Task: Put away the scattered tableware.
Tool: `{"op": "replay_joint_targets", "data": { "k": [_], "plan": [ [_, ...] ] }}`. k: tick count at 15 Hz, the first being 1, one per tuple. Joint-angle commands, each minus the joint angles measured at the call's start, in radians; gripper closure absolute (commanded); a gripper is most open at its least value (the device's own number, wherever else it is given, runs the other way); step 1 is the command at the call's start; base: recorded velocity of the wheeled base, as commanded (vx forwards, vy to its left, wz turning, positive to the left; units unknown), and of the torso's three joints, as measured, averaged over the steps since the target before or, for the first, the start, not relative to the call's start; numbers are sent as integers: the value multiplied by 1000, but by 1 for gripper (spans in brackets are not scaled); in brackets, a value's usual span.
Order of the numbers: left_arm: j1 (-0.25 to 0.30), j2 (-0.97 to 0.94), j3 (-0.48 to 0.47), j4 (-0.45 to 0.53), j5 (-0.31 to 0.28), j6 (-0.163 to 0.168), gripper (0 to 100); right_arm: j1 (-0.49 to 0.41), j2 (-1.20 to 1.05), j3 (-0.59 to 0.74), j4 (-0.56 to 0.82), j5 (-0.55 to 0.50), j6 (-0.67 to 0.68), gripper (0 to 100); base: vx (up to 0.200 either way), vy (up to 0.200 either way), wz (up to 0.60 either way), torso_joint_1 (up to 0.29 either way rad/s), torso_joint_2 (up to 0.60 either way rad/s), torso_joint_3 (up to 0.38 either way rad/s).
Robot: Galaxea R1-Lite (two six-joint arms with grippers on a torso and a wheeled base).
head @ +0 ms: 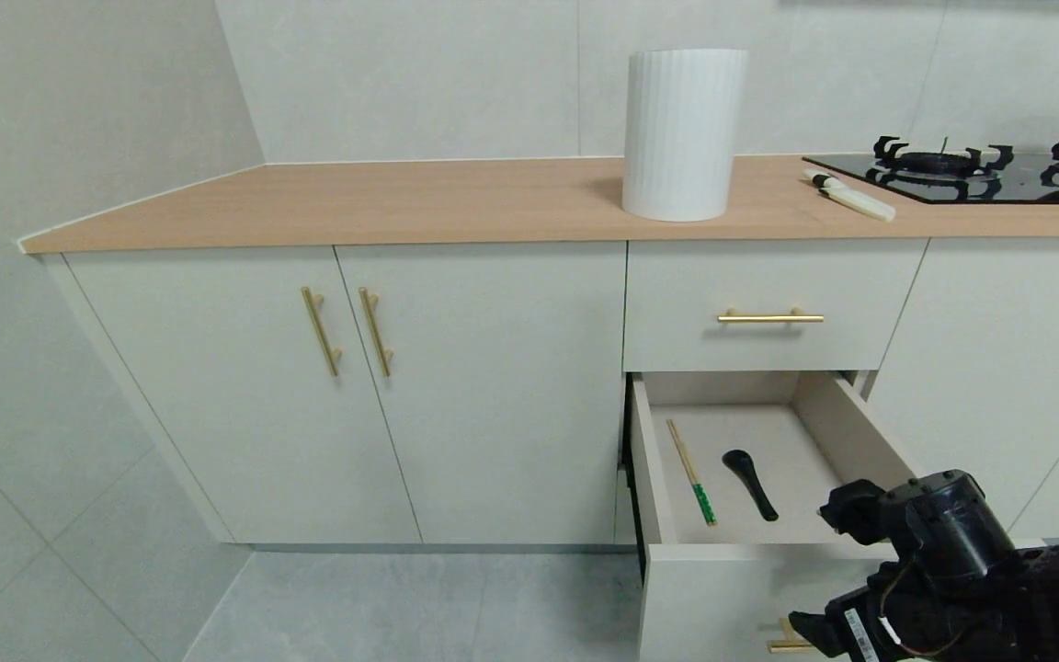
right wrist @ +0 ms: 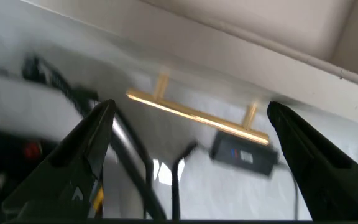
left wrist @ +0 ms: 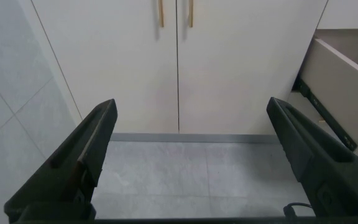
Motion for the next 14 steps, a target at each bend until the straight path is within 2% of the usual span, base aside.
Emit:
{"op": "replay_joint_targets", "data": {
  "k": [1, 2, 5, 11, 14],
  "plan": [
    [0, 1, 0, 0, 0, 0, 0, -12, 20, -2, -7, 3, 1, 0, 0, 0, 0, 0, 0, 0],
    [0, 1, 0, 0, 0, 0, 0, -17, 27, -3, -14, 3, 1, 0, 0, 0, 0, 0, 0, 0],
    [0, 1, 0, 0, 0, 0, 0, -26, 102, 1, -170, 1, 54, 0, 0, 0, 0, 0, 0, 0],
    [0, 1, 0, 0, 0, 0, 0, -51, 220, 6, -392, -4, 90, 0, 0, 0, 0, 0, 0, 0],
    [0, 1, 0, 0, 0, 0, 0, -54, 306, 6, -537, -70, 108, 0, 0, 0, 0, 0, 0, 0]
  ]
}}
